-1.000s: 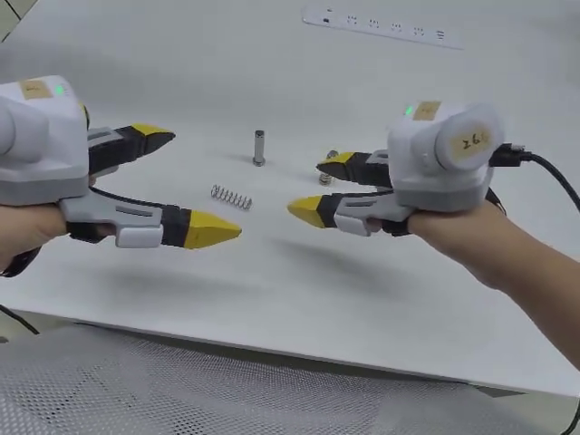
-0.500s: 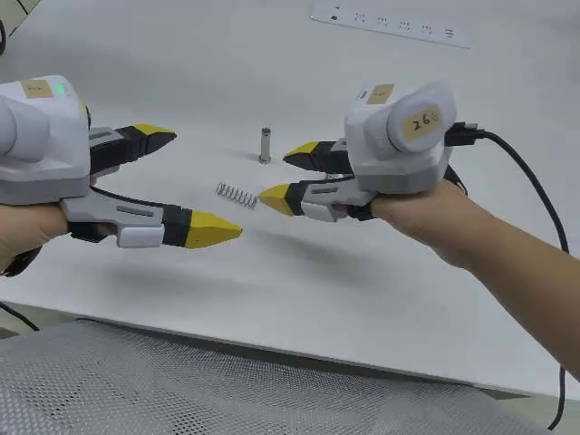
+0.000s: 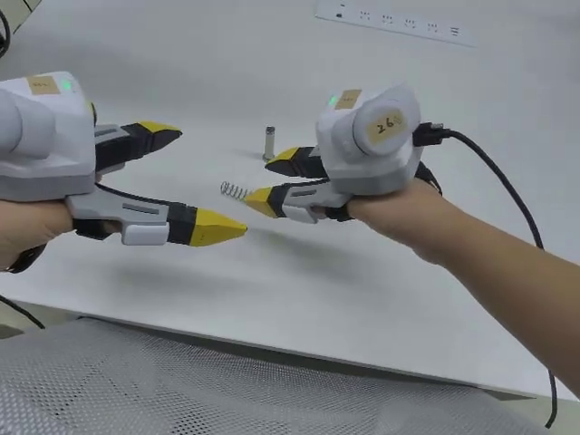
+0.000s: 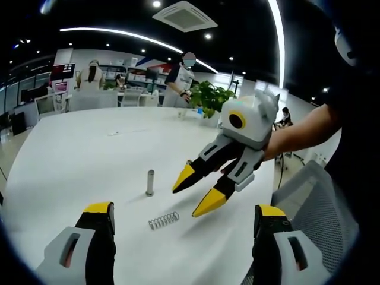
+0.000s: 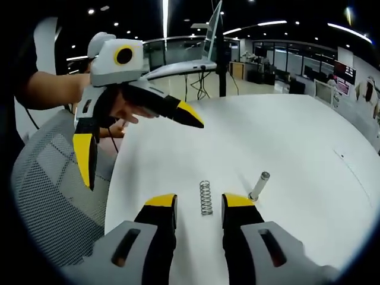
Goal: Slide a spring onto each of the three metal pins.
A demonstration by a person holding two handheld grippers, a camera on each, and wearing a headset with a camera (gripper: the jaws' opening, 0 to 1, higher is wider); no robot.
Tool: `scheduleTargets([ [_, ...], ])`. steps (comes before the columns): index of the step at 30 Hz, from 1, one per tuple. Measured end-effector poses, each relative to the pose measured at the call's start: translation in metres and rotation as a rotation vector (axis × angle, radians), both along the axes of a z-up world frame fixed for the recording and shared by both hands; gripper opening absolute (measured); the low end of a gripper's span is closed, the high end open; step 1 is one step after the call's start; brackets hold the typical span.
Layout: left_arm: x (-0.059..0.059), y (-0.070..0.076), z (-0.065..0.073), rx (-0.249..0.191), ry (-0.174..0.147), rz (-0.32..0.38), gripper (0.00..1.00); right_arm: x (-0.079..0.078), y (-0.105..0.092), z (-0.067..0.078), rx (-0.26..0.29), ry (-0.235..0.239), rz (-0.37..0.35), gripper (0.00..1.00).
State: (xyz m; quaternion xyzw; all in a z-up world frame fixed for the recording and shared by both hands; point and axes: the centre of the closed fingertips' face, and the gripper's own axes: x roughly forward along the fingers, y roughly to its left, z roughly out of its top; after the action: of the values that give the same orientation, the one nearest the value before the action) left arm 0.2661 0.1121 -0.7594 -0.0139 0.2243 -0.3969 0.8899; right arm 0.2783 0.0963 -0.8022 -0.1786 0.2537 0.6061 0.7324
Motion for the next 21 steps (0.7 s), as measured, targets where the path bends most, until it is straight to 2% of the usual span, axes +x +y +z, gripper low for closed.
scheduleTargets([
  [7, -0.001, 0.003, 0.000, 0.001, 0.002, 0.003, 0.94, 0.000, 0.009, -0.014, -0.029, 0.002, 0.011, 0.26],
  [13, -0.001, 0.006, 0.000, -0.001, 0.005, 0.009, 0.94, 0.005, 0.008, -0.029, -0.067, 0.014, 0.013, 0.23],
  [21, -0.001, 0.005, -0.002, -0.008, 0.009, 0.011, 0.93, 0.005, 0.008, -0.033, -0.077, 0.019, 0.017, 0.21],
])
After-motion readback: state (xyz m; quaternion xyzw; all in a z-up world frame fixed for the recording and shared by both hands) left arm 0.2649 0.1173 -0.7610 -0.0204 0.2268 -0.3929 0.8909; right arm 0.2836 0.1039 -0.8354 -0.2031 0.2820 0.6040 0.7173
